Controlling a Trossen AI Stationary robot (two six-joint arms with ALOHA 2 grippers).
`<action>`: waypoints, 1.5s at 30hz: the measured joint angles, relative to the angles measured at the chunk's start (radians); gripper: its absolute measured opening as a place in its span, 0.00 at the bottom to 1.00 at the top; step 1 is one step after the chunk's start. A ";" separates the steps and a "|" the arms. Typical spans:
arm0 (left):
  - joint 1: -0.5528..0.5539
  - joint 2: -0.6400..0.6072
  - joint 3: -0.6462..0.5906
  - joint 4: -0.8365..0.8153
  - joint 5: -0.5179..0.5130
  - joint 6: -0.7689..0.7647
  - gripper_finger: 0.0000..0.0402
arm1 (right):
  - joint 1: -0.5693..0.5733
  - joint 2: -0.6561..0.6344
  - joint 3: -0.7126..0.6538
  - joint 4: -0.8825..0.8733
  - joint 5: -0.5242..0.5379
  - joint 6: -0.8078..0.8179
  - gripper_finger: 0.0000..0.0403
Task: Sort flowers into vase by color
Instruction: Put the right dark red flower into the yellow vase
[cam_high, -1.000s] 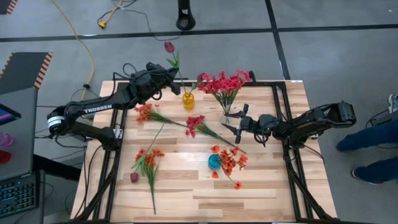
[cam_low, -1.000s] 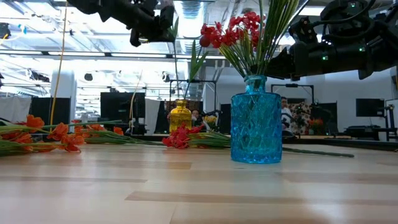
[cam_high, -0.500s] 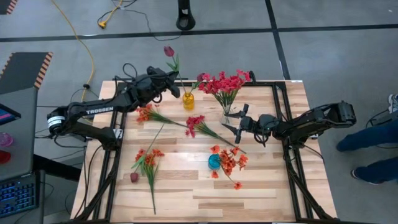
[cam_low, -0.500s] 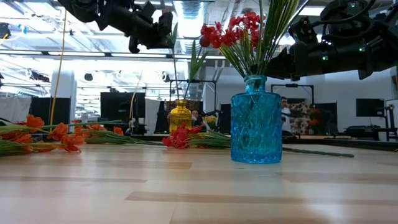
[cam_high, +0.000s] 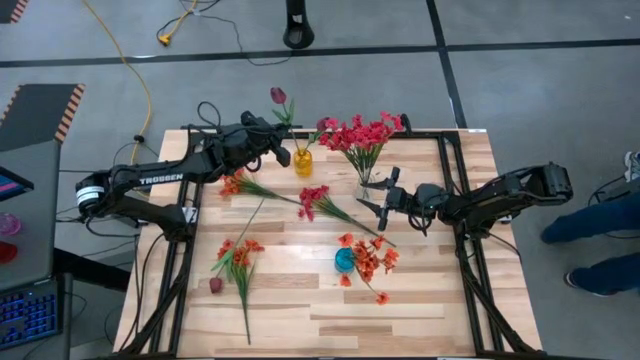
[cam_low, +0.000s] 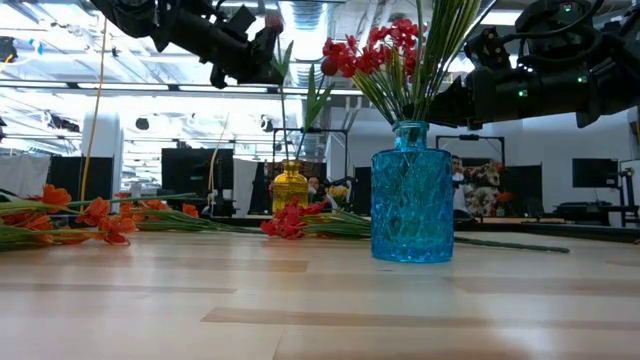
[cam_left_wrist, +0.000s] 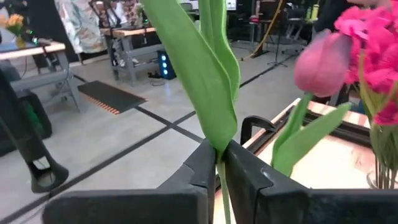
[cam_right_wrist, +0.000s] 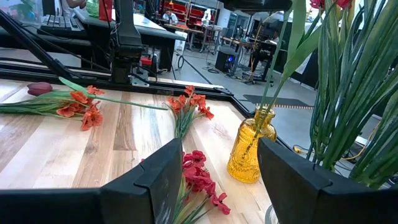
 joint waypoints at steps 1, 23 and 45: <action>-0.004 0.000 0.000 0.000 0.000 0.013 0.06 | 0.000 0.000 0.000 0.000 0.000 0.000 0.58; -0.040 -0.003 0.001 -0.001 -0.011 0.049 0.54 | 0.000 0.000 0.000 0.000 0.000 0.000 0.58; -0.038 -0.156 0.003 -0.283 -0.035 -0.041 0.55 | 0.000 0.000 0.000 0.000 0.000 0.000 0.58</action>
